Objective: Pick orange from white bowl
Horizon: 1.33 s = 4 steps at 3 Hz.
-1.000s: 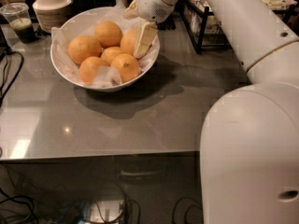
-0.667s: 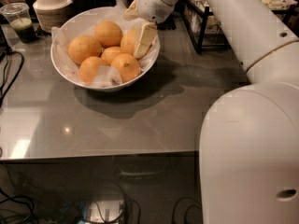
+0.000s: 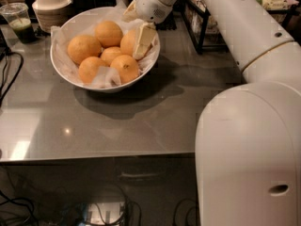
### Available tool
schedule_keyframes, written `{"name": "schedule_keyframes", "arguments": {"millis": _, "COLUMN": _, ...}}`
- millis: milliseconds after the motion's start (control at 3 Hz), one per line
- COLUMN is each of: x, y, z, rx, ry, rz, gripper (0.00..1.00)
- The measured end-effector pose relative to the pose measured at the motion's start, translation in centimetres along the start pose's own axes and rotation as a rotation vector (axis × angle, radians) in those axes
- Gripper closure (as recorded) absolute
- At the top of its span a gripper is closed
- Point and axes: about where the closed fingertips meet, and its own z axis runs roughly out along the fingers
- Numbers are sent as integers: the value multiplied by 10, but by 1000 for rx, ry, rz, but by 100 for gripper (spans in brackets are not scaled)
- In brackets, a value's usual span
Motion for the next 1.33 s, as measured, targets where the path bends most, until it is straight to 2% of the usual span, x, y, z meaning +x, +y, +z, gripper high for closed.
{"name": "schedule_keyframes", "arguments": {"millis": 1333, "x": -2, "y": -1, "z": 9, "rx": -36, "ry": -4, "rz": 0, "gripper": 24}}
